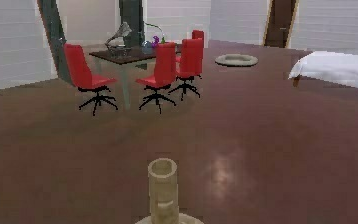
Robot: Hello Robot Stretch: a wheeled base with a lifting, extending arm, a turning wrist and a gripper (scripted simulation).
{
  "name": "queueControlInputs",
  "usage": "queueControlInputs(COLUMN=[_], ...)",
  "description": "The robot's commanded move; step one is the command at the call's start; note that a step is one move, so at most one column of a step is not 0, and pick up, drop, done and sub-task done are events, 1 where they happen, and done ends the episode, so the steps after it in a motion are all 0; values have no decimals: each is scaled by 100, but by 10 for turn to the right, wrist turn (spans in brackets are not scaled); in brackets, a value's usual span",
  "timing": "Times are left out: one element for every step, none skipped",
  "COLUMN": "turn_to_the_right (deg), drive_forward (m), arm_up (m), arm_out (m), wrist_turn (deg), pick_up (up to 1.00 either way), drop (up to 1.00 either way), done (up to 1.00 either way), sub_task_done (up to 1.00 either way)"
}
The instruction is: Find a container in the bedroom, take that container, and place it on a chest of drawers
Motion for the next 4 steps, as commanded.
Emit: queueControlInputs(turn_to_the_right=[-30, 450, 450, 180], drive_forward=[0, 0, 0, 0], arm_up=[0, 0, 0, 0], arm_out=[0, 0, 0, 0], wrist_turn=[0, 0, 0, 0], pick_up=[0, 0, 0, 0], drop=[0, 0, 0, 0], done=[0, 0, 0, 0], sub_task_done=[0, 0, 0, 0])
